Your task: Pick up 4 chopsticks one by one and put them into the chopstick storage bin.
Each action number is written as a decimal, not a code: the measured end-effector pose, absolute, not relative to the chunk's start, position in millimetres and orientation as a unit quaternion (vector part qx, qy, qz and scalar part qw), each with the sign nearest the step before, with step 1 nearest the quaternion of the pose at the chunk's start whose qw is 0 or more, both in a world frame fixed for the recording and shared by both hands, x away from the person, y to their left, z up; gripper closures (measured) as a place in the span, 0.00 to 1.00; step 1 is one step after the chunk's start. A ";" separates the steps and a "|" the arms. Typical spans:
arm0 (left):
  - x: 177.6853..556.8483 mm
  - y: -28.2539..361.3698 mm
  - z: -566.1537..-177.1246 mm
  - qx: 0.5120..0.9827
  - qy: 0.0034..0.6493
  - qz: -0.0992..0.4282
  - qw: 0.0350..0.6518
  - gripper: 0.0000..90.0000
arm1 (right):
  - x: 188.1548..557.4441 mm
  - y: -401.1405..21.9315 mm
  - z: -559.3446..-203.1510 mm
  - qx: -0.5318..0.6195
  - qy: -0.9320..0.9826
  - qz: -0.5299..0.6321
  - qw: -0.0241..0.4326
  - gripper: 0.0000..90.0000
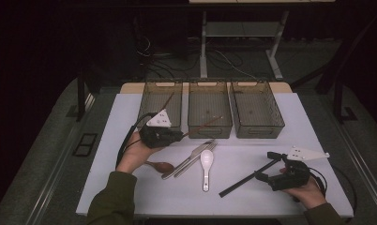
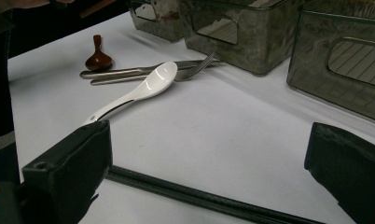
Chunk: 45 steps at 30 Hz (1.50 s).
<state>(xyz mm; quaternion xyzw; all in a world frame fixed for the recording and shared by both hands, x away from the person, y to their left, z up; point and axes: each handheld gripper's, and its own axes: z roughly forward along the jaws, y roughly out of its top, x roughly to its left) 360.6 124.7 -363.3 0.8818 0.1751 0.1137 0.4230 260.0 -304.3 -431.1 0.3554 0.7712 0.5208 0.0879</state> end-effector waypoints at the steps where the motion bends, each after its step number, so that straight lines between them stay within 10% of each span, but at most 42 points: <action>1: 362.0 125.0 -361.8 0.881 0.176 0.115 0.424 0.92 | 260.2 -304.4 -431.1 0.355 0.771 0.521 0.088 0.01; 45: 457.5 156.1 -331.9 0.829 0.354 0.178 0.395 0.92 | 260.2 -302.1 -432.9 0.351 0.779 0.511 0.092 0.01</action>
